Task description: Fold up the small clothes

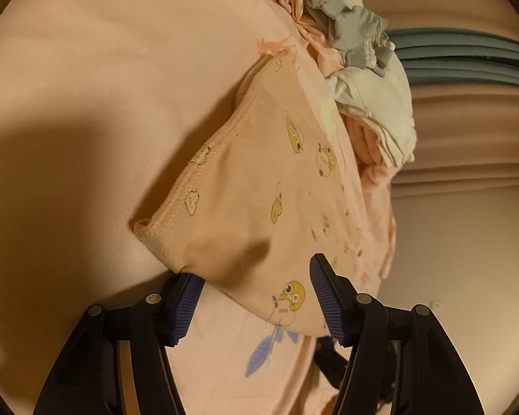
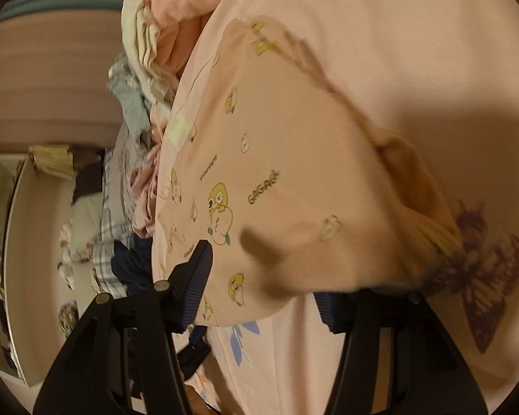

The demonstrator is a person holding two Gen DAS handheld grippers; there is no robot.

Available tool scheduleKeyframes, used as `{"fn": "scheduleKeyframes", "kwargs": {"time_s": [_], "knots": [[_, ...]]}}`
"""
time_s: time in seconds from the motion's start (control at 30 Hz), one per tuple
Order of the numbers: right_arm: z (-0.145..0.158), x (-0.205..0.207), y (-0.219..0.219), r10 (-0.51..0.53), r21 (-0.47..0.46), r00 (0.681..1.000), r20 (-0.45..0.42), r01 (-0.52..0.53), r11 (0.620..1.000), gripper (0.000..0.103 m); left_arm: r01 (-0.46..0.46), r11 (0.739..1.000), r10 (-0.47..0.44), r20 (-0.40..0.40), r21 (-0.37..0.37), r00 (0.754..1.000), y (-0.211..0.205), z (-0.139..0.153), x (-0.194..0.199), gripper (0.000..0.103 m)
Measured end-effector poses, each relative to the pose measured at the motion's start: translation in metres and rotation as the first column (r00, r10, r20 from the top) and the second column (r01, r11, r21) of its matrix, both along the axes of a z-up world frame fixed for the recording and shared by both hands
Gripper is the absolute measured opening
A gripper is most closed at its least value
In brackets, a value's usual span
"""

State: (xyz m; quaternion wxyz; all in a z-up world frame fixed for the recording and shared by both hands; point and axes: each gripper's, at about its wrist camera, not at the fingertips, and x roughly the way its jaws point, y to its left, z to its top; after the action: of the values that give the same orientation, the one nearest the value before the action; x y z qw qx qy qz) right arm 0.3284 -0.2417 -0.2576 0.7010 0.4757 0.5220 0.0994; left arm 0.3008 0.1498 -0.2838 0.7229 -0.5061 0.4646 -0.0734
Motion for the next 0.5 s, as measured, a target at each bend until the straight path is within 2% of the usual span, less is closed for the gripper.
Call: {"fn": "scheduleKeyframes", "kwargs": {"time_s": [0.07,0.13,0.23,0.33,0.43,0.47,0.5], "knots": [[0.000,-0.002,-0.003,-0.032,-0.004,0.999,0.016,0.032,0.999,0.055,-0.012,1.000,0.012,0.003,0.015,1.000,-0.010,-0.004,0.009,0.063],[-0.004,0.004,-0.001,-0.028,-0.005,1.000,0.013,0.028,1.000,0.055,-0.033,0.999,0.033,-0.001,-0.007,0.999,-0.014,-0.006,0.017,0.063],[-0.001,0.012,0.002,-0.026,-0.018,1.000,0.014,0.026,0.999,0.057,-0.024,0.989,0.026,0.009,-0.145,1.000,-0.014,-0.011,0.033,0.063],[-0.001,0.021,0.003,-0.030,-0.027,0.999,0.014,0.030,0.999,0.057,-0.087,0.983,0.083,-0.028,-0.163,0.996,-0.009,-0.018,0.041,0.063],[-0.003,0.032,0.006,-0.039,-0.035,0.999,0.027,0.040,0.999,0.057,-0.084,0.993,0.083,-0.019,-0.078,0.996,-0.017,-0.012,0.051,0.063],[-0.003,0.035,0.007,-0.045,-0.040,0.999,0.029,0.046,0.998,0.056,-0.085,0.996,0.084,-0.016,-0.022,0.996,-0.022,-0.007,0.053,0.063],[-0.003,0.037,0.008,-0.050,-0.049,0.998,0.033,0.052,0.997,0.055,-0.086,0.996,0.087,-0.013,0.023,0.996,-0.026,-0.004,0.055,0.056]]}}
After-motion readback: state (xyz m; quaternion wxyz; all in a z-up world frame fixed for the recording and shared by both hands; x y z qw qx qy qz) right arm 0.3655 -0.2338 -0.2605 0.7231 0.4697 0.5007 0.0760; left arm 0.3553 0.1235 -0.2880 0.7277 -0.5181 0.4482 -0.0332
